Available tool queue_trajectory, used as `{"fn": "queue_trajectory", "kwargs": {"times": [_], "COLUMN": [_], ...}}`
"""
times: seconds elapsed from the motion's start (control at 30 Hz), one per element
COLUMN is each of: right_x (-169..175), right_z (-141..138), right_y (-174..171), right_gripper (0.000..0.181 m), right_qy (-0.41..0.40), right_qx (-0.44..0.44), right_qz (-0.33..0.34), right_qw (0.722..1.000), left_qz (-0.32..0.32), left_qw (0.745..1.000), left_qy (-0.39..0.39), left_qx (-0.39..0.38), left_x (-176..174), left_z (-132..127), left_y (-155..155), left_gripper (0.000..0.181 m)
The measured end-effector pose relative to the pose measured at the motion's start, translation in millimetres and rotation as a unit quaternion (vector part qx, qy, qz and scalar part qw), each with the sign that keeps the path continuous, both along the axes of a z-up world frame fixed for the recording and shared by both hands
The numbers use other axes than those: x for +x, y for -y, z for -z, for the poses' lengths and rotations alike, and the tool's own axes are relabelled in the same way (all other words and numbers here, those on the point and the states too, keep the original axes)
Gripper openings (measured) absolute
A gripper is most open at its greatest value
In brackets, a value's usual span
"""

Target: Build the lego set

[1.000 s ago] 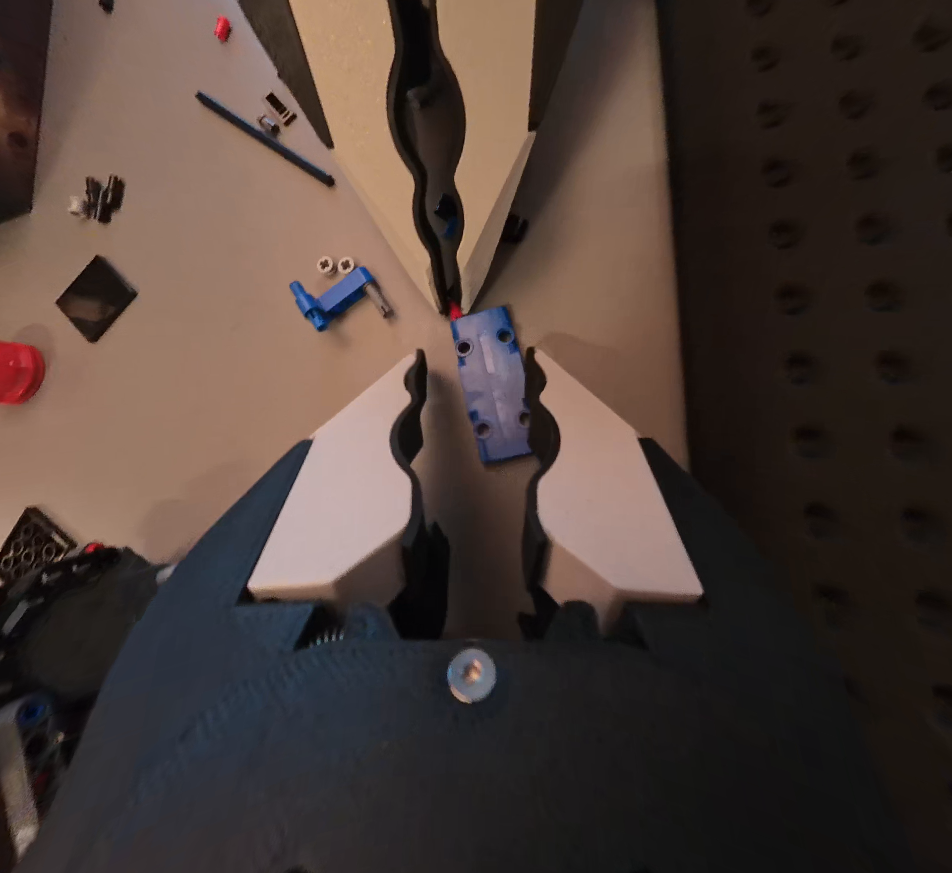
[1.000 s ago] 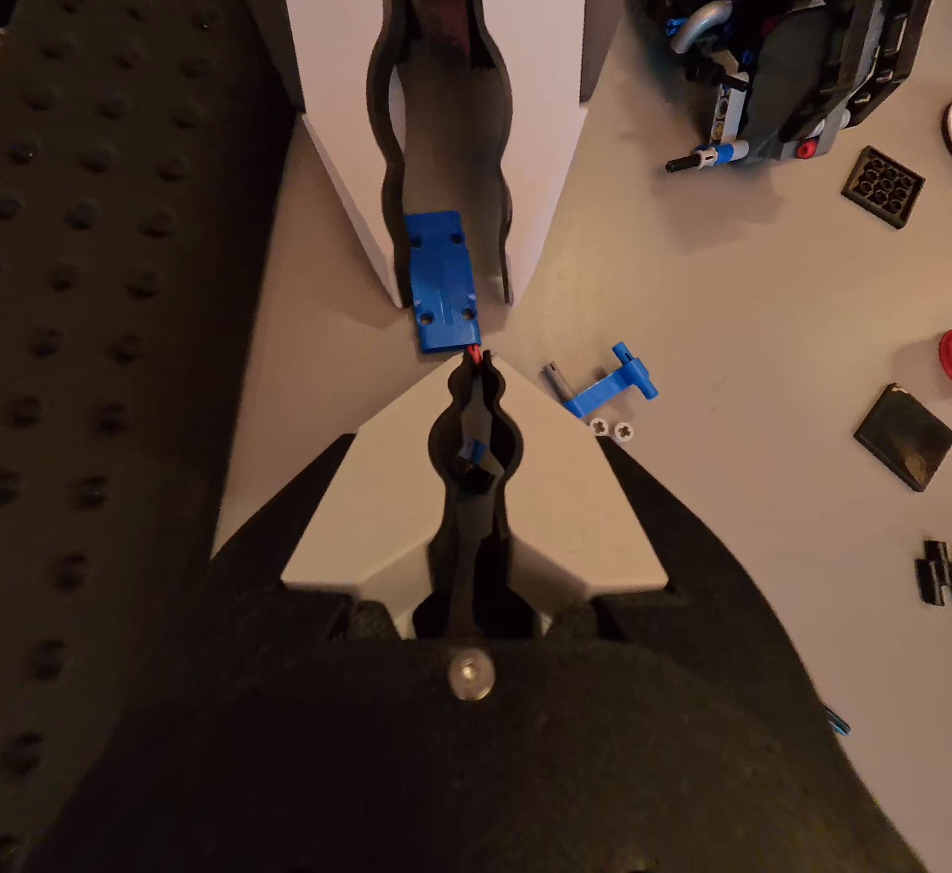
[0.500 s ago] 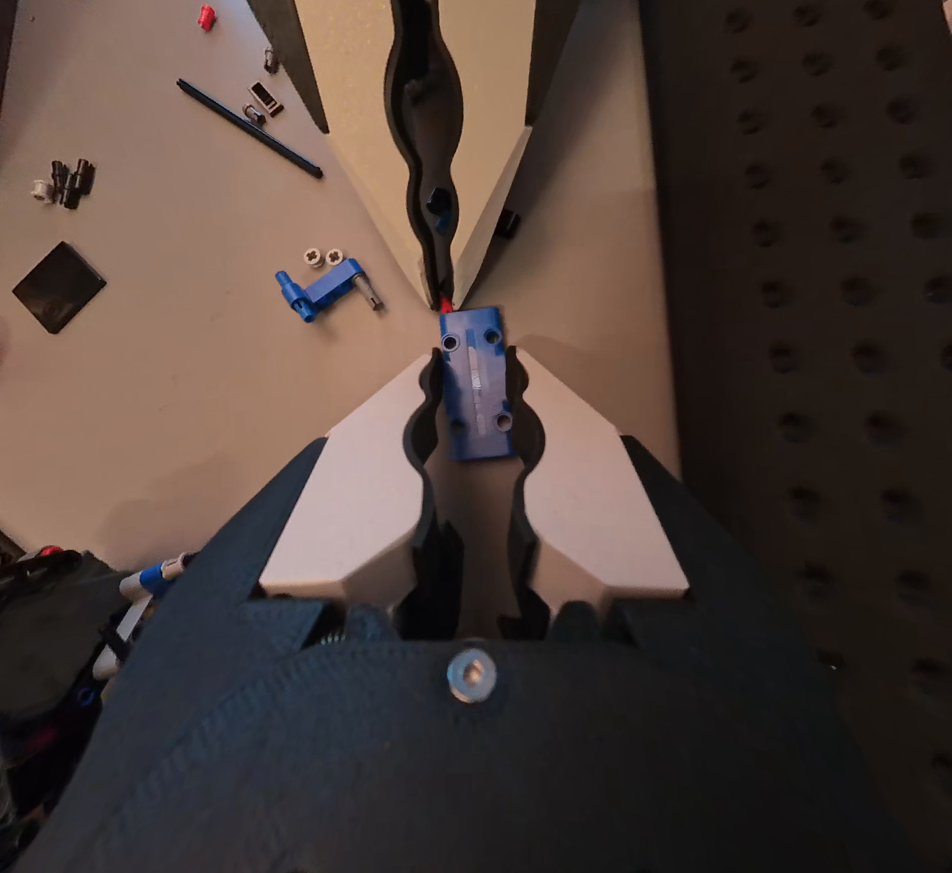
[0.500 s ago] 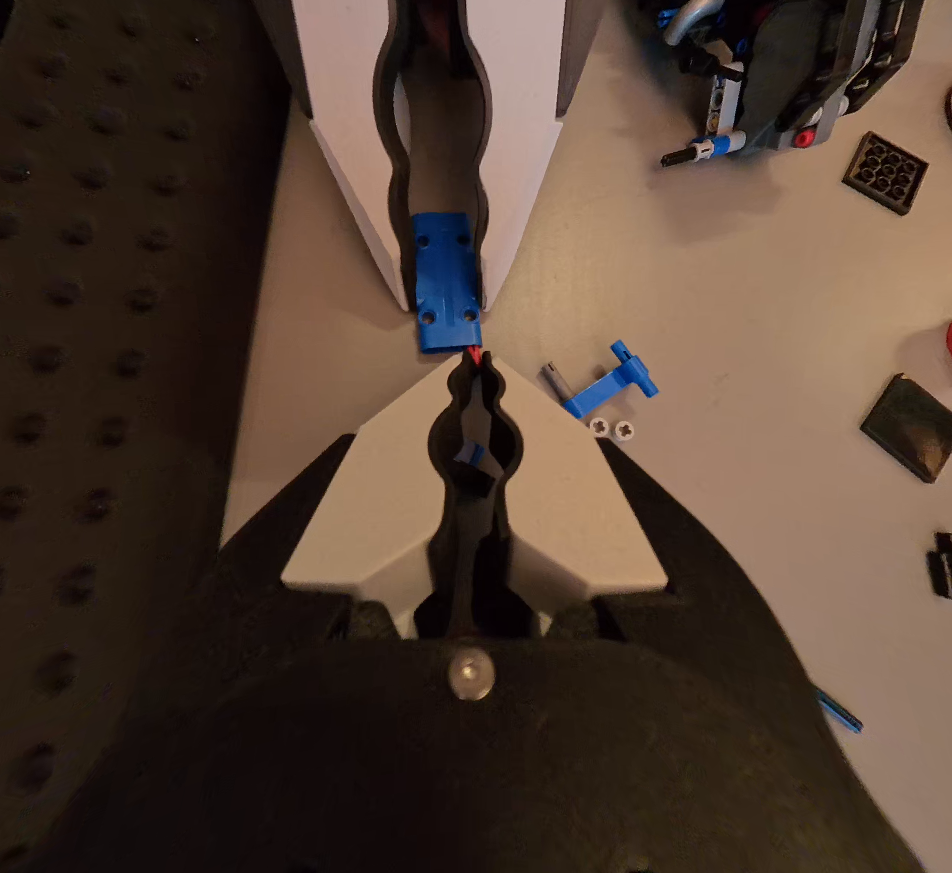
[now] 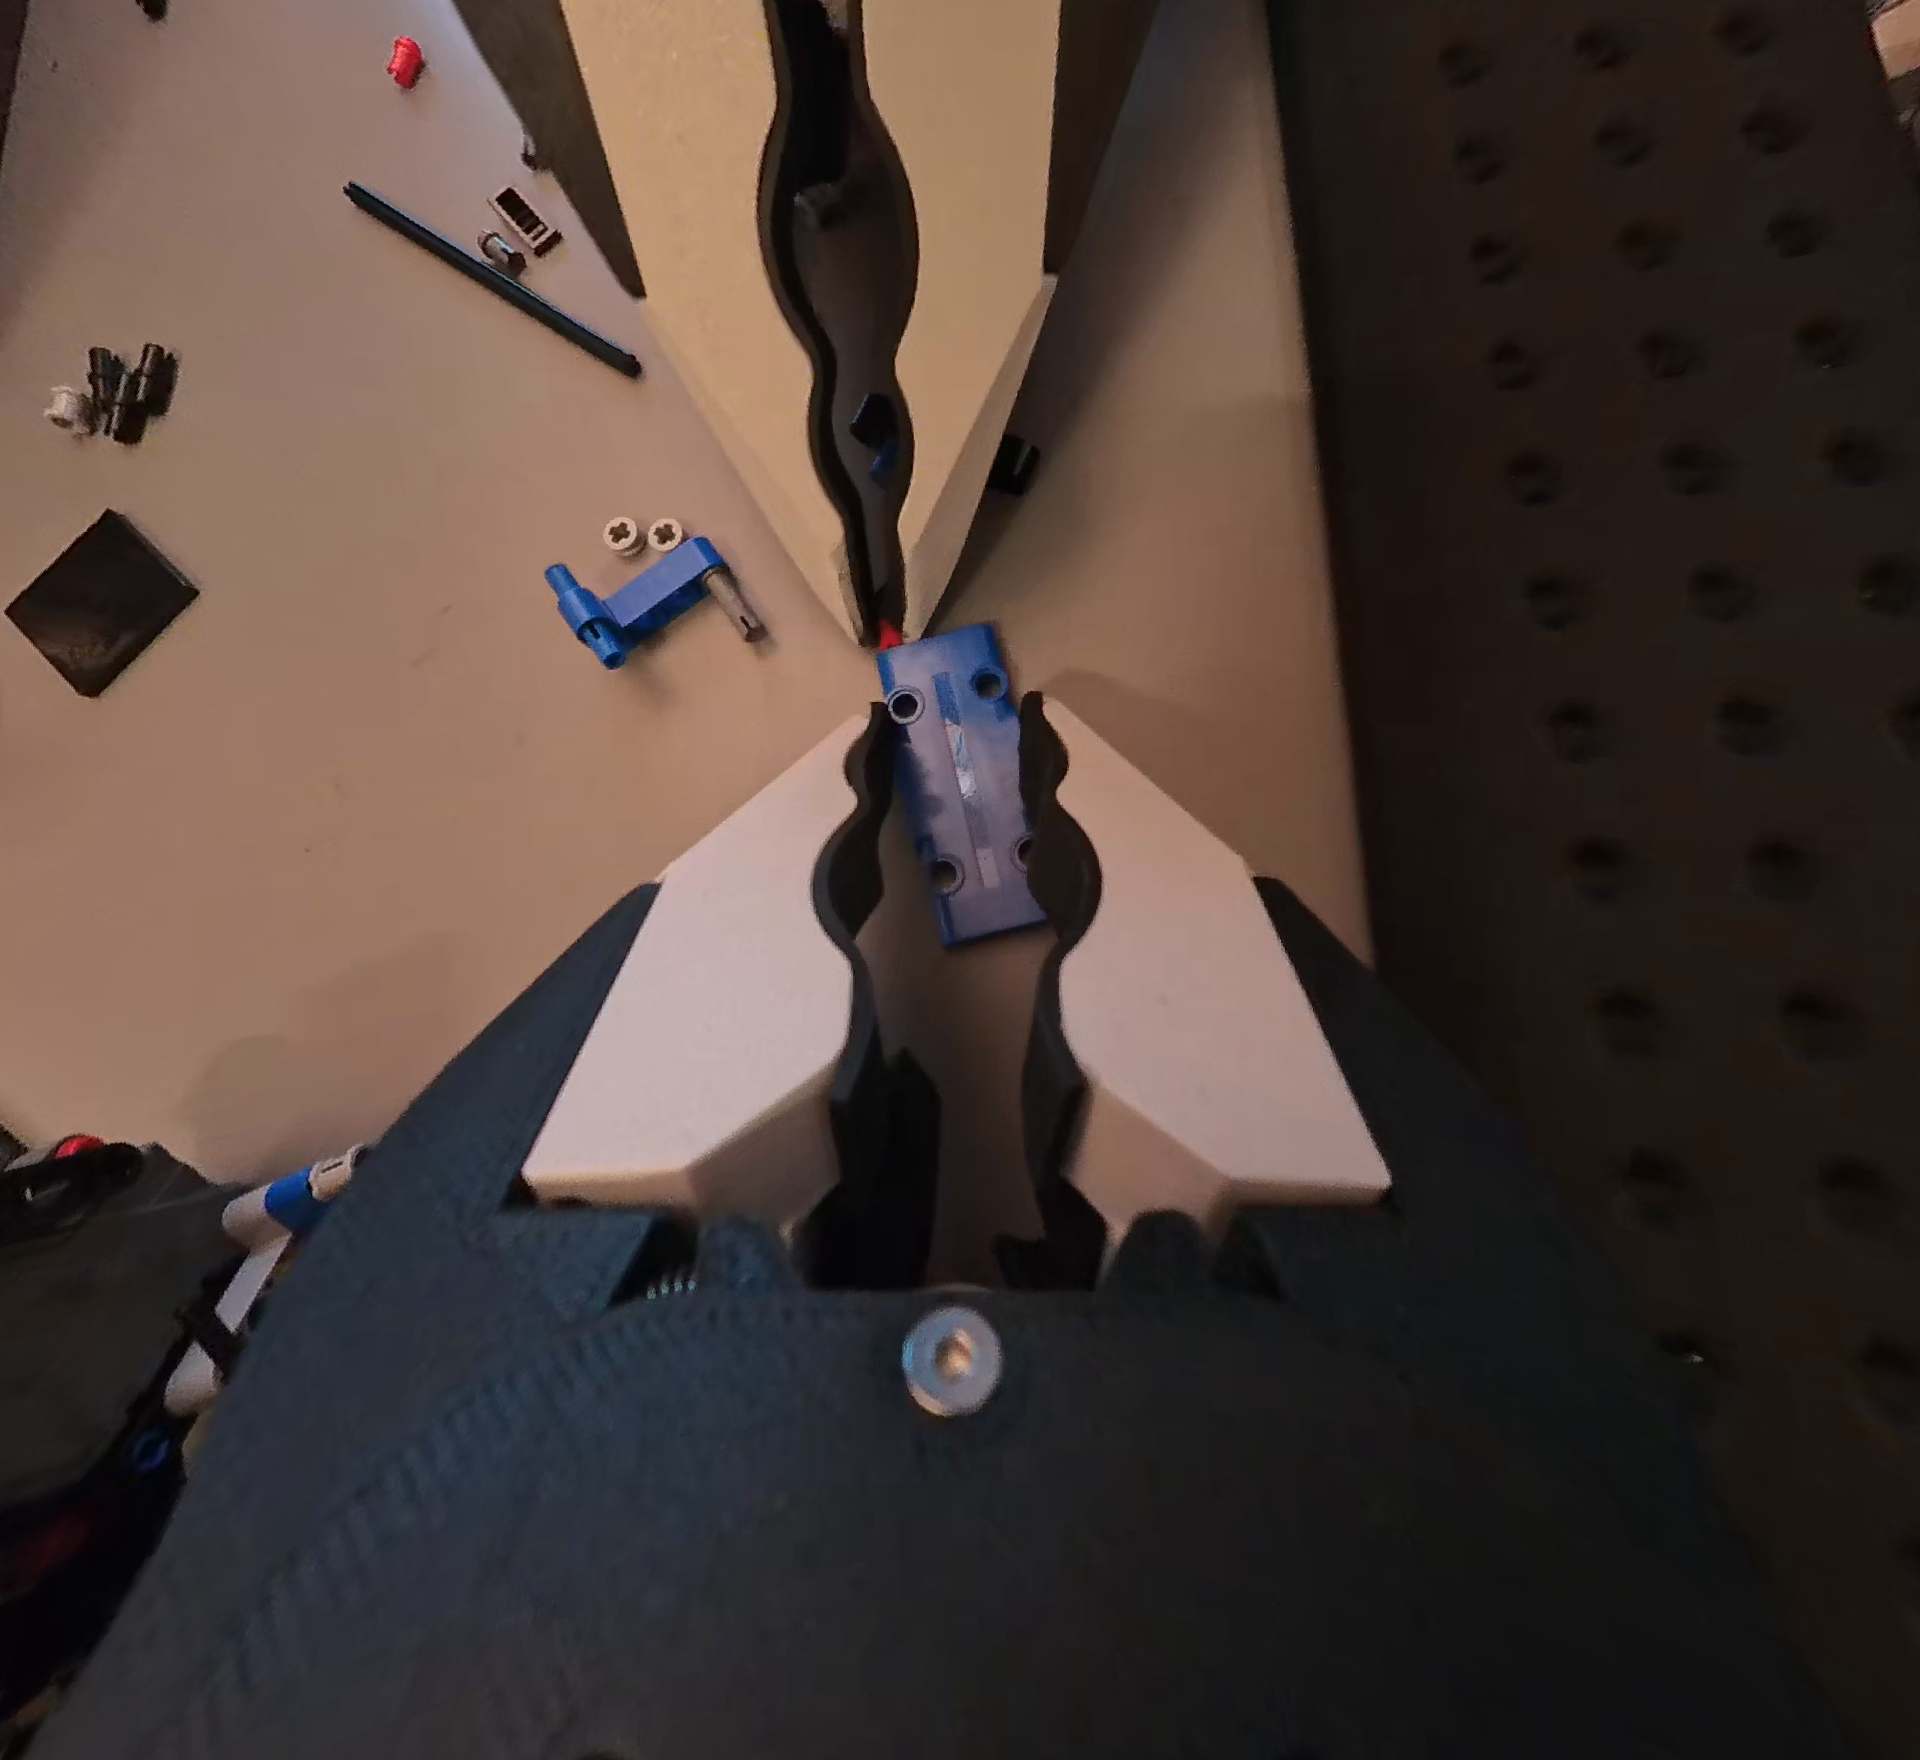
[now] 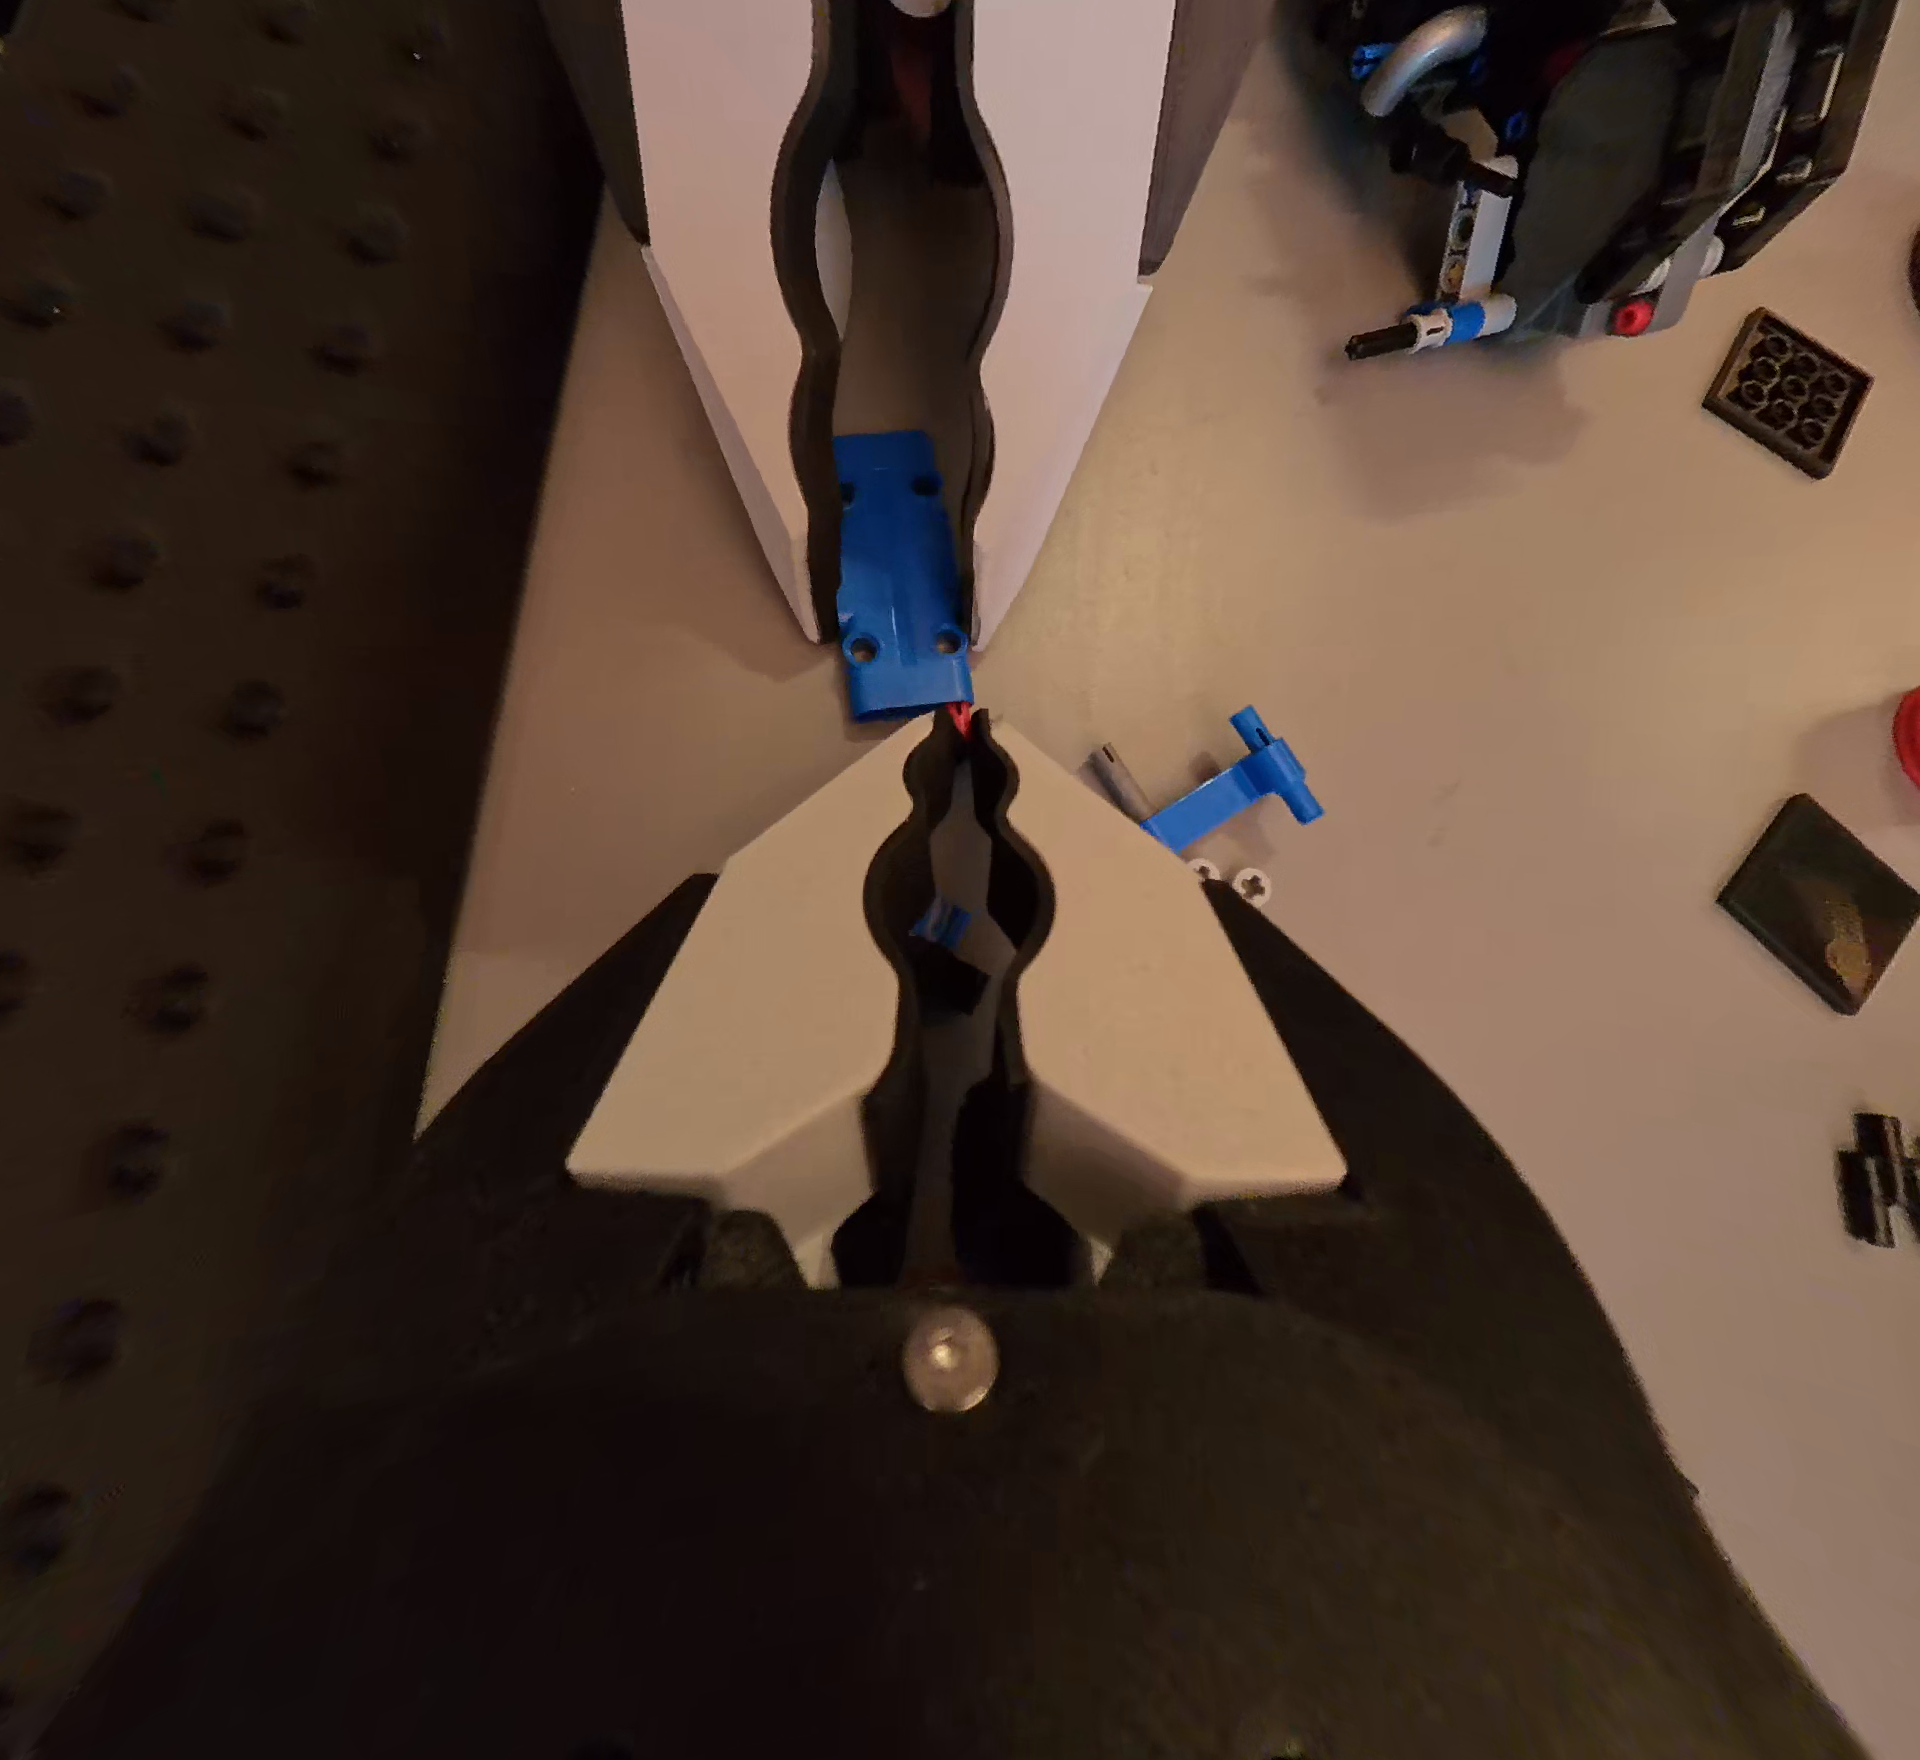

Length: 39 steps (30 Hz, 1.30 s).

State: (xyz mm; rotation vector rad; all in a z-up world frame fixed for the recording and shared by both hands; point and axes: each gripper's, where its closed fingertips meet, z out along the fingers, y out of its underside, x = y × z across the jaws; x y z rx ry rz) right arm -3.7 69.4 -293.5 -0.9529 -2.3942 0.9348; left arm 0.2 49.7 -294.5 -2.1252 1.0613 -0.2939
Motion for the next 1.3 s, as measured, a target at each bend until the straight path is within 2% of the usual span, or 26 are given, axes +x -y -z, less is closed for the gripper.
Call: {"fn": "queue_trajectory", "kwargs": {"times": [0.9, 1.3], "right_x": [11, 10], "right_z": [0, -1], "right_y": [-6, -7], "right_gripper": [0.002, 0.013], "right_qy": [0.021, 0.024], "right_qx": [-0.016, -0.022], "right_qz": [-0.008, -0.022], "right_qw": [1.000, 0.999], "left_qz": [0.013, 0.011], "left_qw": [0.999, 0.999], "left_qy": [0.045, 0.028], "left_qx": [-0.021, -0.019], "left_x": [0, -4], "left_z": [-1, -1], "left_y": [3, 4], "left_gripper": [0.023, 0.024]}}
